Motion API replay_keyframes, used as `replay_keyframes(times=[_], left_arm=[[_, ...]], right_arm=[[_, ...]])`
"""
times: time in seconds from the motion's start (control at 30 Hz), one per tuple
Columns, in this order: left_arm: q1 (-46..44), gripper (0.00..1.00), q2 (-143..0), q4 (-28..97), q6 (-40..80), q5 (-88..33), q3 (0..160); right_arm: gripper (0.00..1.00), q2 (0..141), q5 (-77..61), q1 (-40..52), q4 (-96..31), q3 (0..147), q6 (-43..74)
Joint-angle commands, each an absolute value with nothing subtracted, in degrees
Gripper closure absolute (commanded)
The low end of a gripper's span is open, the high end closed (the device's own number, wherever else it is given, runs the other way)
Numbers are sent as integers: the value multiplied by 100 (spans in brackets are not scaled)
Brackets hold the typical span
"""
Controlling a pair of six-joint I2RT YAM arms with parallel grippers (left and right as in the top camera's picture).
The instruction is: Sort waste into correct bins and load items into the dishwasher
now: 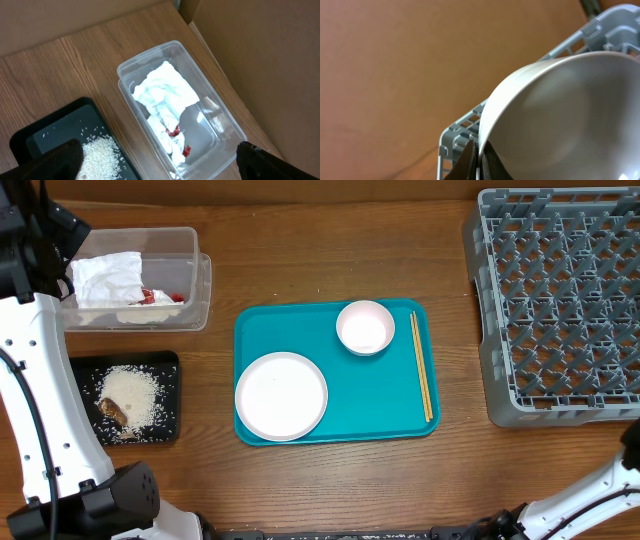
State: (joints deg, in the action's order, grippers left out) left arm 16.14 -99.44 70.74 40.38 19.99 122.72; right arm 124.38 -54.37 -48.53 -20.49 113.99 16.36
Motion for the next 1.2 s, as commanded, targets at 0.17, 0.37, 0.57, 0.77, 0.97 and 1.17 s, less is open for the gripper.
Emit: replay_keyframes(times=[0.17,0.37,0.57,0.77,0.97,1.17], left_arm=[[1610,0,-9970,7072,4073,2097,12283],[1610,0,-9970,7072,4073,2097,12283],[1610,0,-9970,7072,4073,2097,12283],[1610,0,-9970,7072,4073,2097,12283],[1610,0,-9970,7072,4073,2097,12283],[1612,0,-9970,7070,4073,2097,12283]], right_arm=[[96,13135,-6639,-4886,-1205,11474,2084],[96,13535,-6517,-4890,-1068,11472,2062],[96,13670,-6248,-4893,-1190,11472,2062],[85,13668,-5900,-4989,-1258,11476,2110],[84,13664,-5465,-5146,-1500,11485,2130],[87,13664,-5103,-5374,-1870,11485,2130]])
